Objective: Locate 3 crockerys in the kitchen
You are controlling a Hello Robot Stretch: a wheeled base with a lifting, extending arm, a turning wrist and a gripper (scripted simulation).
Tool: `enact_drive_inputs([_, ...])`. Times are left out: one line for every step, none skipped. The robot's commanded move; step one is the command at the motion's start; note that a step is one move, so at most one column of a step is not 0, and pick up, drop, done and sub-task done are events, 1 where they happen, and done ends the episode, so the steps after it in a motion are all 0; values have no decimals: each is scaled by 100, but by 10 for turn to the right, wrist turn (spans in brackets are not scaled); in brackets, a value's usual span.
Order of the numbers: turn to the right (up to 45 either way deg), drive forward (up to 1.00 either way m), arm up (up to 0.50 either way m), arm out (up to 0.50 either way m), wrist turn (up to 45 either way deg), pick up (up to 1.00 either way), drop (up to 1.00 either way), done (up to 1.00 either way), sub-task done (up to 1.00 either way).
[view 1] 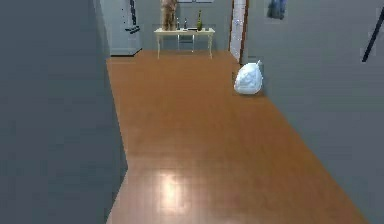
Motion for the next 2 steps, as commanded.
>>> enact_drive_inputs([0,100,0,0,0,0,0,0,0])
enact_drive_inputs([0,70,0,0,0,0,0,0,0])
